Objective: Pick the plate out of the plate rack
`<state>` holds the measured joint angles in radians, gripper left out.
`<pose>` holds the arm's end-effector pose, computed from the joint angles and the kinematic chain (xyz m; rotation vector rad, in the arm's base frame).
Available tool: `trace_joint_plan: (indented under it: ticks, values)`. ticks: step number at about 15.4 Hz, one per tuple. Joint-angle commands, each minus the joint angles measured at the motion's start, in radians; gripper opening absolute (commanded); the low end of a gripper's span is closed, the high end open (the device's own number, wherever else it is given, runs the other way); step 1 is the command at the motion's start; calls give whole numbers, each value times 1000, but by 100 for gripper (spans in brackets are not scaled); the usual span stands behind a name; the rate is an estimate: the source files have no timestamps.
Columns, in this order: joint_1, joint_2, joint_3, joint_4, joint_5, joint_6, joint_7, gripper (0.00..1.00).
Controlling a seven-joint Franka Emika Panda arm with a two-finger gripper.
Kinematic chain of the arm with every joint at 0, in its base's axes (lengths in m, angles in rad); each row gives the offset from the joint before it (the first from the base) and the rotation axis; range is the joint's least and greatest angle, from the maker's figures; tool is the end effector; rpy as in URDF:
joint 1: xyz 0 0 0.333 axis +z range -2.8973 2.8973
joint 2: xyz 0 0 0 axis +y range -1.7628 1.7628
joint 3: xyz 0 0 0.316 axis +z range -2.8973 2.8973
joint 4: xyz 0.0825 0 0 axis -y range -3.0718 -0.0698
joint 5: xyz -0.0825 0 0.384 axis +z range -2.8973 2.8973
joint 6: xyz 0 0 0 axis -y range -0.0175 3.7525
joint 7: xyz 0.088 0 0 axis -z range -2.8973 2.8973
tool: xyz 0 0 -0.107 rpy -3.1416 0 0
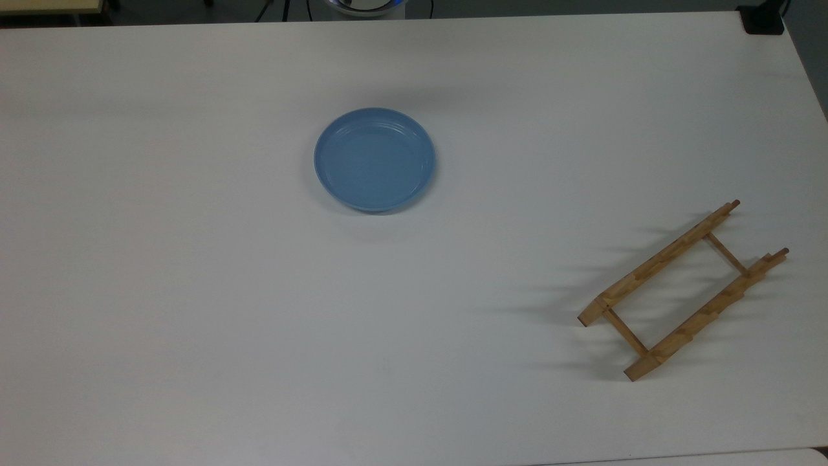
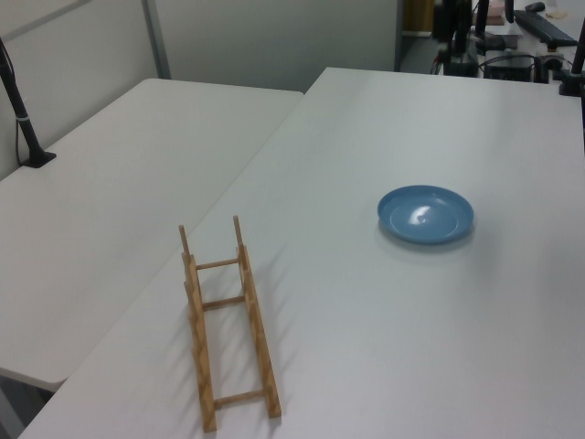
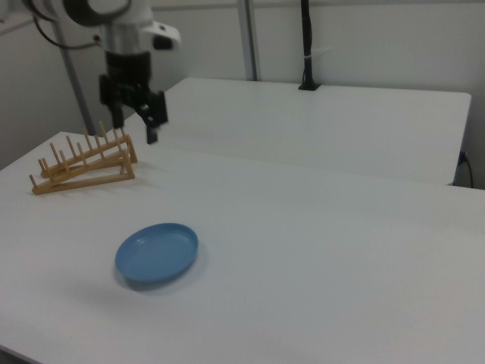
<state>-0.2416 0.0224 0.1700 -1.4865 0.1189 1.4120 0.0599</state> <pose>0.5443 -0.0260 0.6392 -3.0103 0.1781 0.1446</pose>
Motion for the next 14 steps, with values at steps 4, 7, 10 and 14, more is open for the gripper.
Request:
trace_joint_plan:
  ticks: [4,7,10,14]
  values:
    - [96,-107,-46,-49,15,-18,199,100]
    - [125,-119,-50,-119,-18,129,88,100]
    - [125,-114,-53,-143,-71,260,61,100]
    - [133,-111,-73,-141,-110,269,-11,100]
